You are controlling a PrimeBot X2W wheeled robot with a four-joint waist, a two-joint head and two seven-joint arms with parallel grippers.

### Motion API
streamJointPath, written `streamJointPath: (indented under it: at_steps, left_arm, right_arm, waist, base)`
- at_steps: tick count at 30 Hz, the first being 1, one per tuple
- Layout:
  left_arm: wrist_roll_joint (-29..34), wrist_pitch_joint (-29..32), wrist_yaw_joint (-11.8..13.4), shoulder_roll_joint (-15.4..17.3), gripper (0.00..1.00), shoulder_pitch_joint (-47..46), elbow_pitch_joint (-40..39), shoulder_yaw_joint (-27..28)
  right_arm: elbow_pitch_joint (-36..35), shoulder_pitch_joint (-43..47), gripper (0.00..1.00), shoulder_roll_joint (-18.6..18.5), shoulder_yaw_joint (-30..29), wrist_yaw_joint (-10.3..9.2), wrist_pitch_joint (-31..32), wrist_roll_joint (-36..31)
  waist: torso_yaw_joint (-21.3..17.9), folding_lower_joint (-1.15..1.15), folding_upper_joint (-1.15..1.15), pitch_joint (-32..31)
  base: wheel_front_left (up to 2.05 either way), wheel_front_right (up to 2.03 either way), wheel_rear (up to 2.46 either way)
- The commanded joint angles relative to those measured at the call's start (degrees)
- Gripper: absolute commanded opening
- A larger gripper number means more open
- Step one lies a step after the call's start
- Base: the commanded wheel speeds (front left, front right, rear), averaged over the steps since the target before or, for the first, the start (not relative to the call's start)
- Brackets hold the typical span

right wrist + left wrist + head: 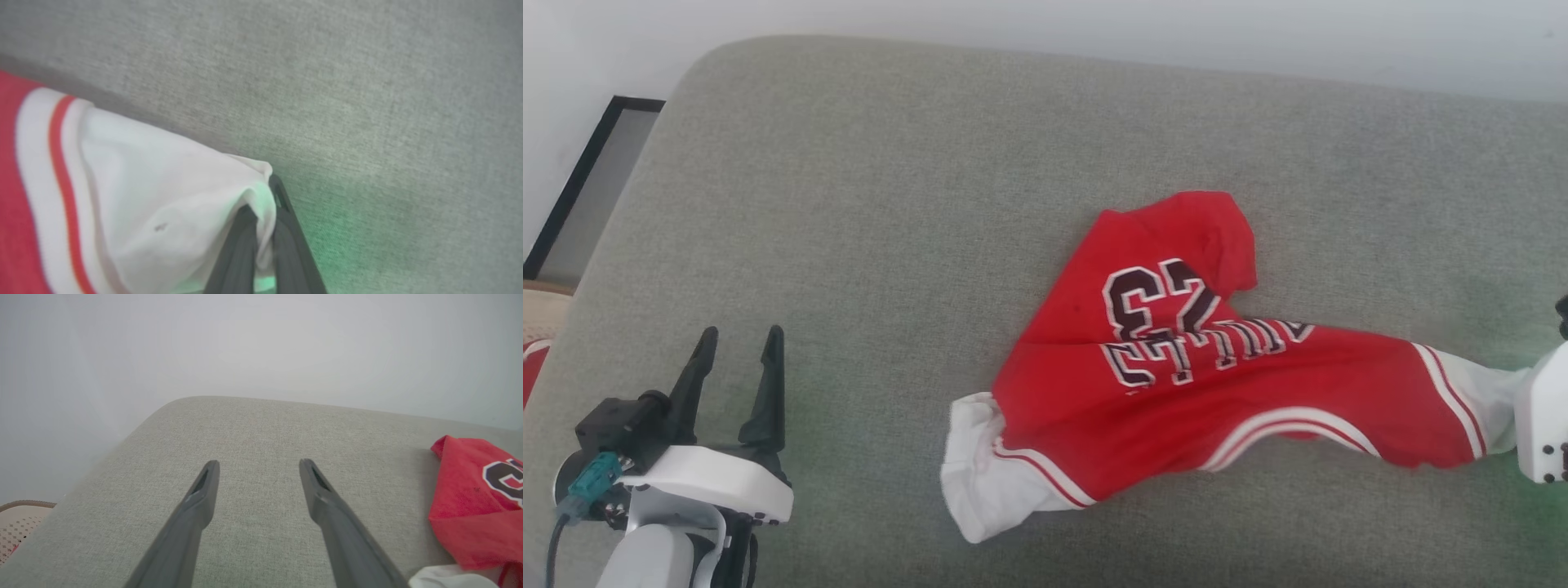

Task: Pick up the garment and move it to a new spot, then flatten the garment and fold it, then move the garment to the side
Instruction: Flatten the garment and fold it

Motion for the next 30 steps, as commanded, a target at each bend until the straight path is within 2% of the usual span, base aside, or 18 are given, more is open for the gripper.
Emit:
streamJointPath:
  at_steps: [1,5,6,7,8,15,24,30]
  left_arm:
    - [0.47,-0.25,-0.35,-0.13,1.0,-0.59,0.17,0.33]
    - [0.8,-0.25,-0.98,-0.49,1.0,-0.67,0.91,0.79]
    - [0.79,-0.25,-1.03,-0.55,1.0,-0.61,1.02,0.9]
    - [0.98,-0.25,-1.19,-0.45,1.0,-0.48,1.19,0.94]
    - [1.11,-0.25,-1.33,-0.38,1.0,-0.37,1.34,0.97]
    - [1.5,-0.25,-1.94,0.05,1.0,0.81,2.09,1.33]
    - [0.03,-0.05,-2.4,1.16,1.0,2.48,3.02,-0.1]
    - [-0.72,1.61,-2.59,2.5,1.0,3.01,2.9,-2.11]
  right_arm:
    - [1.65,1.99,0.0,0.26,-0.08,-0.12,1.42,-0.91]
    - [2.46,3.29,0.0,1.17,-0.62,-0.12,2.79,-3.09]
    - [2.25,3.31,0.31,1.65,-0.73,-0.12,2.57,-3.12]
    - [2.05,3.33,0.71,2.02,-0.71,-0.11,2.43,-3.29]
    - [1.71,3.41,1.0,2.16,-0.54,-0.08,2.17,-3.69]
    - [-2.12,3.08,1.0,2.58,-0.51,-0.06,1.26,-3.05]
    - [-8.37,4.14,1.0,3.26,-5.65,-0.07,-0.26,-2.9]
    - [-14.11,4.91,1.0,4.92,-9.86,-0.07,-4.95,-4.99]
  waist:
    - [-0.12,0.0,0.0,-0.11]
    - [-0.47,0.0,0.0,-0.62]
    - [-0.58,0.0,0.0,-0.81]
    - [-0.69,0.0,0.0,-1.0]
    - [-0.78,0.0,0.0,-1.15]
    - [-1.97,0.0,0.0,-2.94]
    - [-3.6,0.0,0.0,-5.56]
    - [-4.6,0.0,0.0,-6.18]
  base:
    - [0.0,0.0,0.0]
    - [0.0,0.0,0.0]
    - [0.0,0.0,0.0]
    - [0.0,0.0,0.0]
    - [0.0,0.0,0.0]
    - [0.0,0.0,0.0]
    - [0.0,0.0,0.0]
    - [0.0,0.0,0.0]
